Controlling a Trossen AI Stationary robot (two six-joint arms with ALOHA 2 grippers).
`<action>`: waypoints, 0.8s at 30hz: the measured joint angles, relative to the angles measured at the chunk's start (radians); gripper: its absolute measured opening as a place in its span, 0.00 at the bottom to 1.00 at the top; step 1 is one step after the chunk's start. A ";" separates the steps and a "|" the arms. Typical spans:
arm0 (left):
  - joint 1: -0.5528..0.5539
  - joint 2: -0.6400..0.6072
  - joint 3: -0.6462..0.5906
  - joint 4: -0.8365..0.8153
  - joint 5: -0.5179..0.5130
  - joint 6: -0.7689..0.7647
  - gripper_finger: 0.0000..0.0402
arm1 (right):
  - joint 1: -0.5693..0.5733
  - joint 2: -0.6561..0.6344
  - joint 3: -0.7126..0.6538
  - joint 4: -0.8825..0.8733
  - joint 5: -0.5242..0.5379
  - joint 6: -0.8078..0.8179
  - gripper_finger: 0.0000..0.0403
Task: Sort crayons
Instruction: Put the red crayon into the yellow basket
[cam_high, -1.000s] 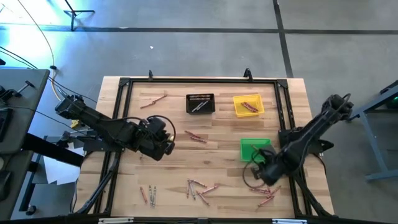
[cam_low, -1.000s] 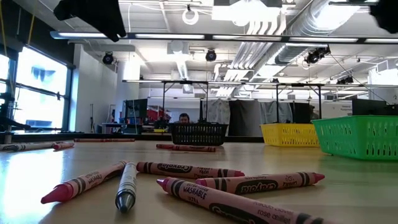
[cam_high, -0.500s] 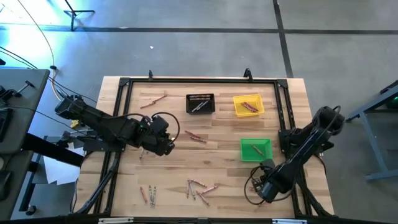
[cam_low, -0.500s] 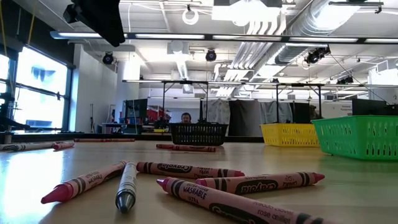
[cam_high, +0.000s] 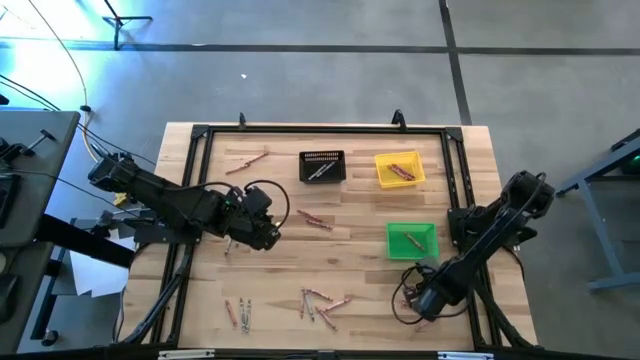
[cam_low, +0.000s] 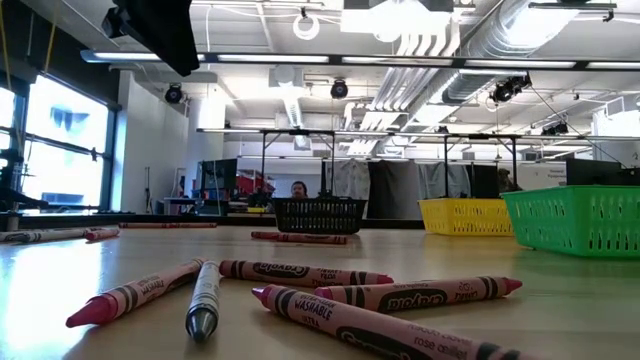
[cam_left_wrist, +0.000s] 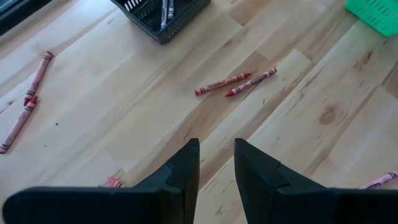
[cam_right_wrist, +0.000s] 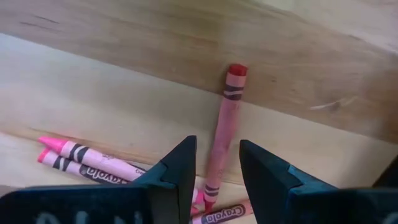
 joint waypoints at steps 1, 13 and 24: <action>0.000 0.000 0.000 0.000 0.000 -0.005 0.21 | 0.000 0.000 -0.009 0.009 0.000 0.000 0.29; 0.000 0.000 0.000 0.011 -0.004 -0.032 0.21 | 0.000 -0.064 -0.073 0.053 0.007 -0.061 0.02; 0.006 0.000 0.000 0.016 -0.004 -0.069 0.21 | 0.001 -0.253 -0.076 -0.052 0.076 -0.061 0.02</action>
